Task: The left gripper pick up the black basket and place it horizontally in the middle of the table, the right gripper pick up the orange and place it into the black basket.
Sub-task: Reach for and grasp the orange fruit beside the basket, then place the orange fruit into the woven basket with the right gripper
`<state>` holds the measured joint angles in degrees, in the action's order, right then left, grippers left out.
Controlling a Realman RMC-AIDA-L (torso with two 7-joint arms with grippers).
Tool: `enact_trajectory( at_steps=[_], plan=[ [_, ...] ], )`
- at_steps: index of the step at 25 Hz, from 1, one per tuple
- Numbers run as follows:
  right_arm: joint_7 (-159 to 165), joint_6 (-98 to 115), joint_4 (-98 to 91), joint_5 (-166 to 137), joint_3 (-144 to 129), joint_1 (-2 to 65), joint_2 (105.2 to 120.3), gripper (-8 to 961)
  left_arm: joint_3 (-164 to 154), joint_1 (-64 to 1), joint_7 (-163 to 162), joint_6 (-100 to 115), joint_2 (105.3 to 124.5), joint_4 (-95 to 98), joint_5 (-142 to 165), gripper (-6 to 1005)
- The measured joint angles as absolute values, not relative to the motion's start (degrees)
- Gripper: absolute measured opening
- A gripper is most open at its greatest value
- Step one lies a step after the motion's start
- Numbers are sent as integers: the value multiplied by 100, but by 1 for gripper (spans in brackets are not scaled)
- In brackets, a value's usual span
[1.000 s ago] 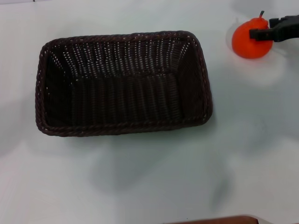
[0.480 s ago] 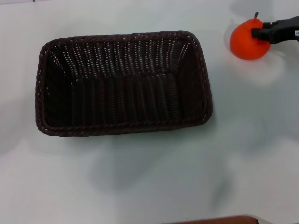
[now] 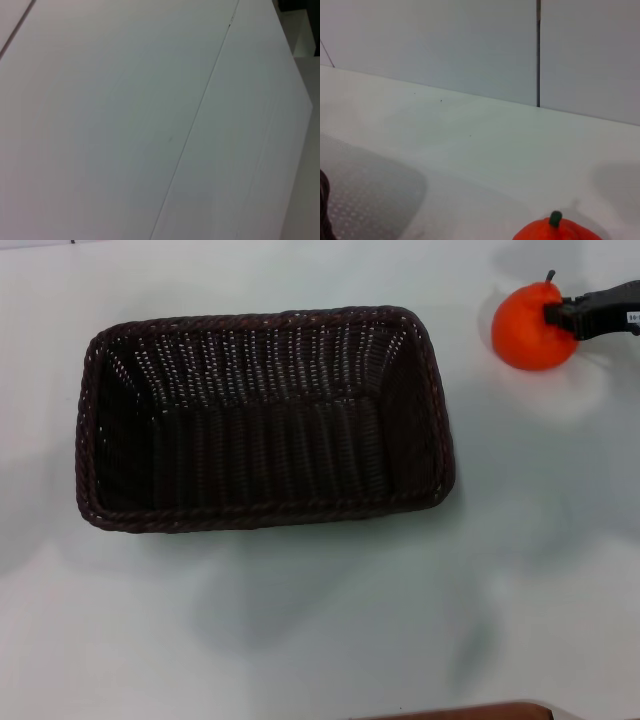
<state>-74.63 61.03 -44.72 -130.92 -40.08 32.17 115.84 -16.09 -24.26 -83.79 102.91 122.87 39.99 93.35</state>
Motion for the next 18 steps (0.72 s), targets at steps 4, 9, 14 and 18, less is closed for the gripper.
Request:
enact_trajectory(
  at_steps=[4, 9, 14, 18],
  plan=[
    [-7497, 6088, -4472, -12936, -3992, 3188, 11584, 89, -1616, -2426, -8378, 10297, 12287, 3999, 9335, 556],
    [-7717, 6189, -4468, -12060, -3785, 3012, 11555, 53, -1617, -2418, -8377, 10300, 12287, 3999, 9335, 544],
    [-7938, 6635, -4511, -11188, -3665, 2909, 11563, 55, -1618, -2417, -8376, 10296, 12287, 3999, 9334, 544],
    [-8225, 7521, -4538, -10221, -3624, 2876, 11582, 56, -1617, -2416, -8375, 10293, 12288, 3999, 9334, 544]
  ],
)
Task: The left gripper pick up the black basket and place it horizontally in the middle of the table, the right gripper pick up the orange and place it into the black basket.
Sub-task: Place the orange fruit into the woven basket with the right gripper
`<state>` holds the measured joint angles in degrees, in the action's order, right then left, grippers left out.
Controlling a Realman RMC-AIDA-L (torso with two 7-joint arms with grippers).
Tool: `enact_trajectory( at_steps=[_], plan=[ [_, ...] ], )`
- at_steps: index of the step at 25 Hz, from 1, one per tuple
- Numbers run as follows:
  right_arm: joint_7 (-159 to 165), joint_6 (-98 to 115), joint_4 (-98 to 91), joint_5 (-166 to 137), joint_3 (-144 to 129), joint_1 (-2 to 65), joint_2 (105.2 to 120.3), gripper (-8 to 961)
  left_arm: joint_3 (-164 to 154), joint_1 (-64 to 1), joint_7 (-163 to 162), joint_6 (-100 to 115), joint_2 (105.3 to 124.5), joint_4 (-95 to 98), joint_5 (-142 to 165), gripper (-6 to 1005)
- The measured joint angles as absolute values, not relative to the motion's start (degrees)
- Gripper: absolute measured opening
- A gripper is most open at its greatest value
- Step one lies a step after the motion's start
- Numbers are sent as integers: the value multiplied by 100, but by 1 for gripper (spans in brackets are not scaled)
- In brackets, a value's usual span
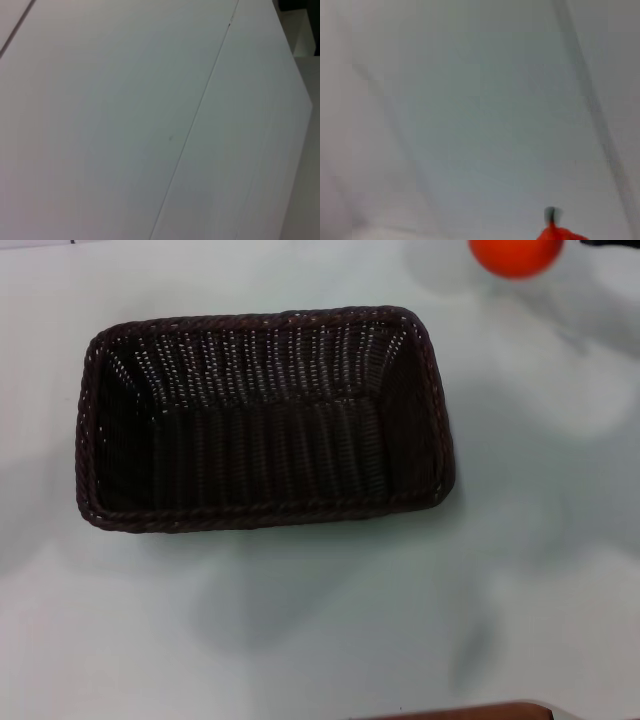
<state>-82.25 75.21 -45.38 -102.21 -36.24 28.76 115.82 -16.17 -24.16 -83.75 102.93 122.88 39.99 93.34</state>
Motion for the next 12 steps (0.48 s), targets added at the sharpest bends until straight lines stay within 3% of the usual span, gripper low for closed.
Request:
enact_trajectory(
  at_steps=[12],
  plan=[
    [-9020, 9516, -4489, -9326, -4583, 3386, 11896, 60, -1598, -2337, -8352, 10291, 12314, 3990, 9334, 545]
  ],
)
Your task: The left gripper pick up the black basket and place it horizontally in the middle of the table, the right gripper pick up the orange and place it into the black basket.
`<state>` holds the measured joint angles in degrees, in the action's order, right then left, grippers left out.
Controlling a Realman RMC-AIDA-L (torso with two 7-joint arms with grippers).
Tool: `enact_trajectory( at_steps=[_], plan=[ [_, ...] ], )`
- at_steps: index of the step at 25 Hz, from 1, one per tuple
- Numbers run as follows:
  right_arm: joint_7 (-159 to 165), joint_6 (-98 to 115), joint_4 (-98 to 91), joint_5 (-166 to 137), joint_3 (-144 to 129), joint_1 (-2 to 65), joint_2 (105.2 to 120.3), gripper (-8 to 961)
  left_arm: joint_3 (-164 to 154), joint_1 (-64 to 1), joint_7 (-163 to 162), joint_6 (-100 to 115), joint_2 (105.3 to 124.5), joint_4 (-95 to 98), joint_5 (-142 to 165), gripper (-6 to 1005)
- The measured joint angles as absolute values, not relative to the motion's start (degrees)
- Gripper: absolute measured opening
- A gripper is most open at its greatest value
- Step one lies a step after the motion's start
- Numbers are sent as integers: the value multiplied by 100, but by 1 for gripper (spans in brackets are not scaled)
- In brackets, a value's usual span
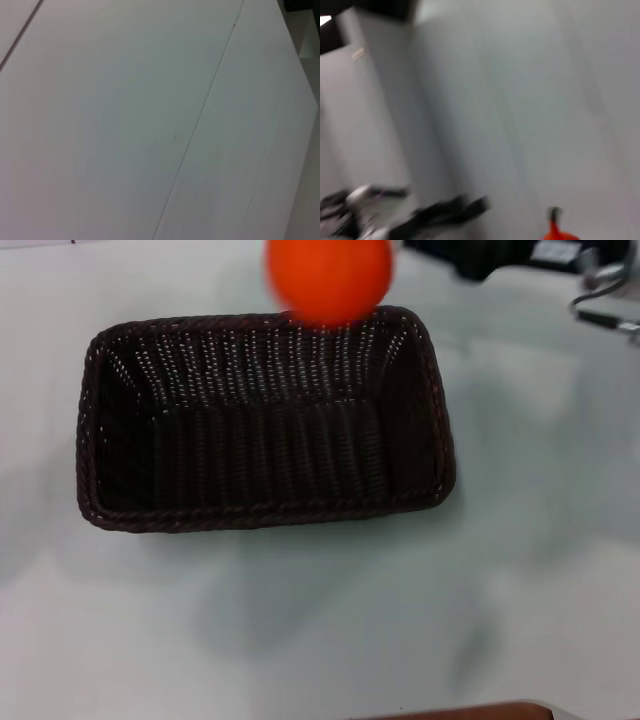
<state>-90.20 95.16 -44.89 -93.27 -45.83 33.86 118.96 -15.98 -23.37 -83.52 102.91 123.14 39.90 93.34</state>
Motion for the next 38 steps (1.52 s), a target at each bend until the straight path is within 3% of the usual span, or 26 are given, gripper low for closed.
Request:
enact_trajectory(
  at_steps=[3, 11, 19, 27, 38],
  plan=[
    [-9085, 9328, -4389, -9342, -4904, 3464, 11950, 61, -1614, -2329, -8339, 10291, 12321, 3983, 9333, 545],
    [-9199, 9269, -4239, -9163, -4733, 3404, 11947, 379, -1591, -2272, -8339, 10295, 12337, 3981, 9292, 544],
    [-10803, 9230, -3082, -7409, -3802, 2818, 11952, 745, -1514, -2129, -8011, 10330, 12383, 3789, 8676, 544],
    [-12523, 8929, -1388, -5930, -2545, 2435, 11956, 929, -773, -1823, -6098, 10551, 12442, 2356, 7098, 543],
    [-14307, 8272, -440, -5098, -1502, 2309, 11978, 924, -288, -1780, -4076, 10485, 12457, 1487, 6969, 540]
  ],
)
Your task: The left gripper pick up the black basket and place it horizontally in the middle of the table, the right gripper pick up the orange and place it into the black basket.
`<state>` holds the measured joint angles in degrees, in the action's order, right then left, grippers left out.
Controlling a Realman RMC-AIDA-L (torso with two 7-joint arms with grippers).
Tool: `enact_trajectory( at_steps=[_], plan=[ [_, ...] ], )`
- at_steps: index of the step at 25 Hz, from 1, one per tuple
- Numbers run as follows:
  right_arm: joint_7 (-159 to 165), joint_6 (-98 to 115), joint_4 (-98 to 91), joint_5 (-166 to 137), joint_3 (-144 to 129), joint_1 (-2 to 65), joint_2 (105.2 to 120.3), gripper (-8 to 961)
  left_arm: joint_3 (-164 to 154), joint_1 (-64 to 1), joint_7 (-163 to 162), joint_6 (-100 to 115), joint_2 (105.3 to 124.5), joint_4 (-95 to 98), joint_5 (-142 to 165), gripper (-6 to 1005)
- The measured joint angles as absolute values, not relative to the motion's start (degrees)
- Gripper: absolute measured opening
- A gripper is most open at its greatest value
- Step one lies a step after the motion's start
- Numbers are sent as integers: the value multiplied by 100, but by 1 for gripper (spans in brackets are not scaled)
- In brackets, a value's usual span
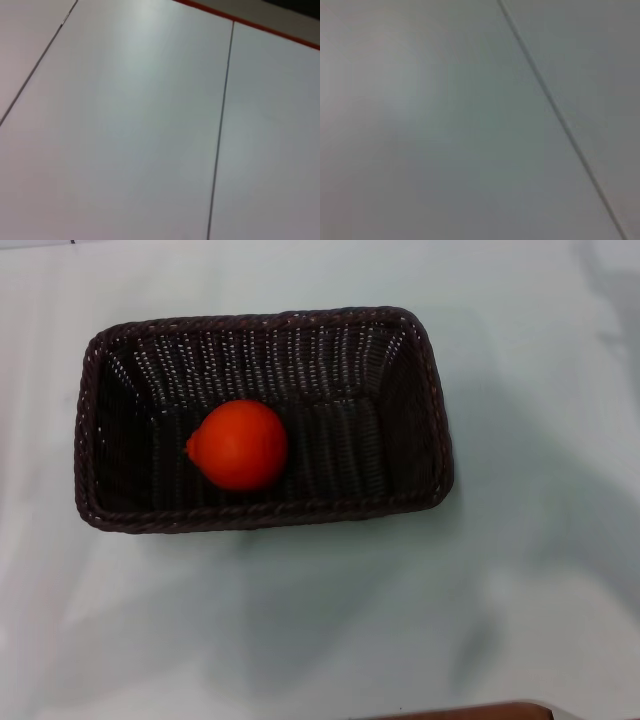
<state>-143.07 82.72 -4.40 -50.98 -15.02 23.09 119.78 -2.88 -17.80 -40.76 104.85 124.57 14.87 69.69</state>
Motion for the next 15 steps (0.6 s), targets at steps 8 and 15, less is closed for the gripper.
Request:
enact_trajectory(
  at_steps=[8, 15],
  plan=[
    [-14308, 8096, -424, -5065, -1454, 2477, 11980, 925, -261, -1851, -4011, 10455, 12440, 1418, 6969, 539],
    [-14313, 8018, -414, -5062, -1451, 2708, 11983, 925, -255, -1869, -3998, 10441, 12436, 1409, 6966, 539]
  ],
)
